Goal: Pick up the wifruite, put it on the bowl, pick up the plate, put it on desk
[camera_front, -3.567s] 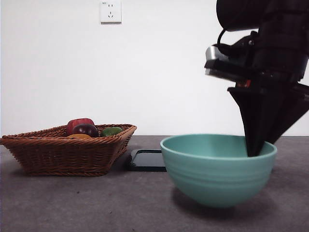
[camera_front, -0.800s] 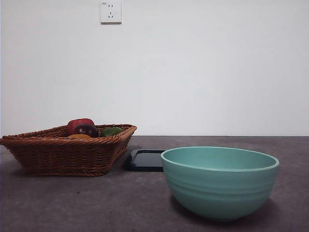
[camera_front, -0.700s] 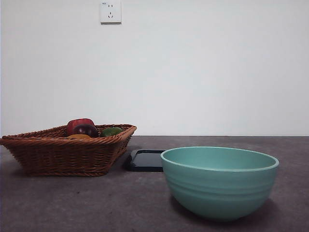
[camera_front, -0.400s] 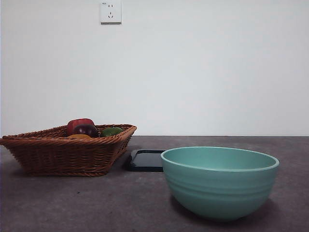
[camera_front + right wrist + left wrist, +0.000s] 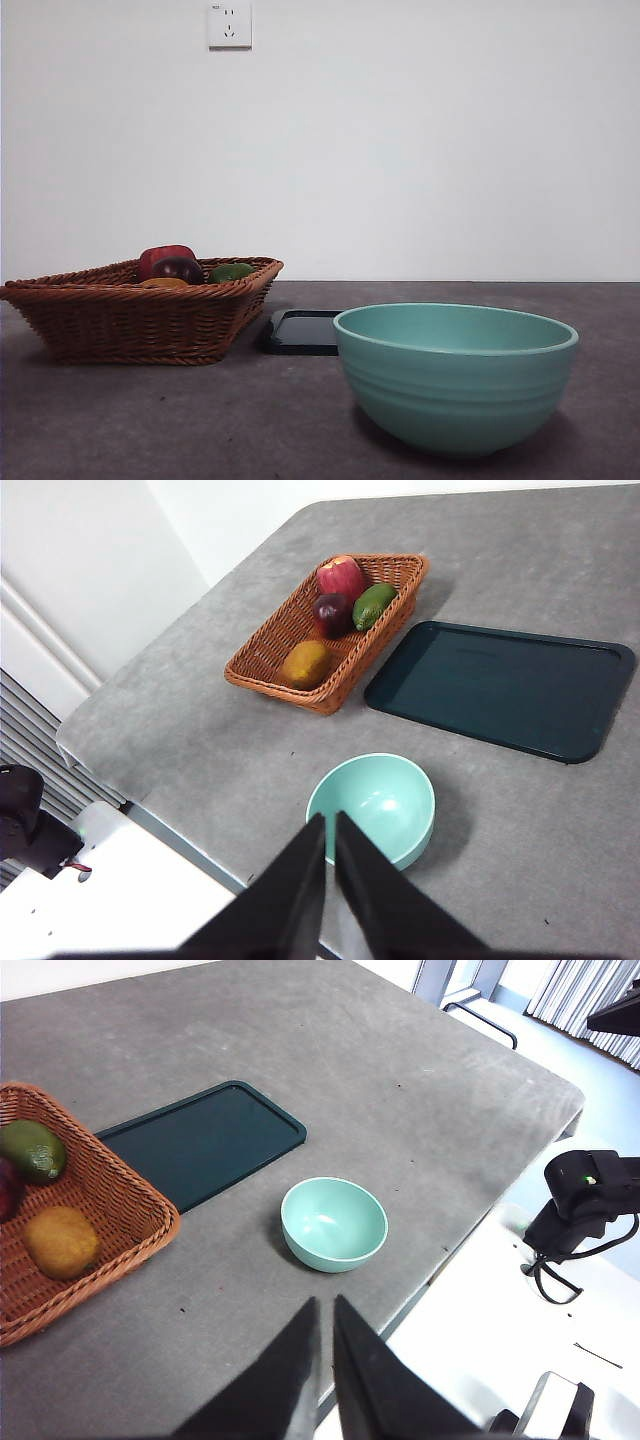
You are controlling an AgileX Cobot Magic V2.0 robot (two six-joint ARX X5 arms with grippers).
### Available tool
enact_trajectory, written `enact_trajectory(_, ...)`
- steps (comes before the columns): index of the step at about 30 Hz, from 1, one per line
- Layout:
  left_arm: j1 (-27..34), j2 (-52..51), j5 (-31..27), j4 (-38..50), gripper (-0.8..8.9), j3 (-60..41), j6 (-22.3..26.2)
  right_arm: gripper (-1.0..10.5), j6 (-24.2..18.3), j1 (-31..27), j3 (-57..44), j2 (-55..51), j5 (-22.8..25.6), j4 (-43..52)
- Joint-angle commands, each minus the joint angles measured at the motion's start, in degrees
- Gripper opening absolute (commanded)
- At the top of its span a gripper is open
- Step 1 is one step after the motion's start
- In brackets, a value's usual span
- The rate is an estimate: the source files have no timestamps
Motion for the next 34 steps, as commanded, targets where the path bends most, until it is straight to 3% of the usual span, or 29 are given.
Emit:
enact_trajectory(1,-0.35,0.11,0.15,0.61,0.19,0.55,0.07,0.0,-0.31,0.37,0.94,0.02,0.00,0.46)
enact_trajectory(7,1.27,0.11,0.17,0.85,0.19,-0.81,0.07,0.0,-0.31,0.37,0.94,0.02,0.00,0.46)
enact_trajectory(14,15.06,-0.57,0.72,6.62,0.19,-12.70,1.25,0.0,-0.31,0.37,0.94,0.02,0.00,0.46)
enact_trajectory(17,21.14,-2.43,0.76,16.31,0.19,-20.50,5.57,0.0,-0.31,0.37,0.94,0.02,0.00,0.46)
enact_trajectory(21,26.80,-6.93,0.11,33.46,0.19,-33.29,5.68,0.0,-0.31,0.37,0.94,0.02,0.00,0.46)
enact_trajectory(29,31.82,-13.88,-11.34,60.02,0.19,-57.94,-1.46,0.0,-0.31,0.37,0.94,0.02,0.00,0.46)
enact_trajectory(34,33.97,-17.44,-12.31,62.38,0.19,-64.06,-2.32,0.0,-0.31,0.35,0.94,0.02,0.00,0.46)
